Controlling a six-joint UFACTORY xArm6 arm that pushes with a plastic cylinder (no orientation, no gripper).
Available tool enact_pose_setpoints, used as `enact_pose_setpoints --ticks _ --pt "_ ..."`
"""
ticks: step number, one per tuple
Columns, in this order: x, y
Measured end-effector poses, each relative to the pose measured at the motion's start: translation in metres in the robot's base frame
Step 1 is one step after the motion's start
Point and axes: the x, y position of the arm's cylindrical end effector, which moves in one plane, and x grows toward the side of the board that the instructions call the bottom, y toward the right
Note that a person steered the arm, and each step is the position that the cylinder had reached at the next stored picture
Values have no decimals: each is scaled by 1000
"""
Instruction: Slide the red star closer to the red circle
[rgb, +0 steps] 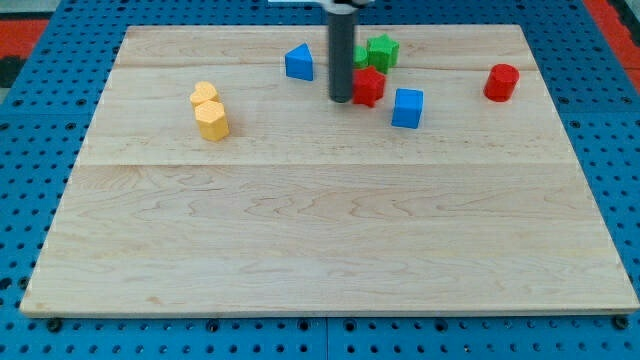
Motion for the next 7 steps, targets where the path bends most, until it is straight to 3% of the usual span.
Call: enact_pose_setpoints --ticks 1,5,7 --pt "-26 45" --pt "-62 71" --pt "-62 152"
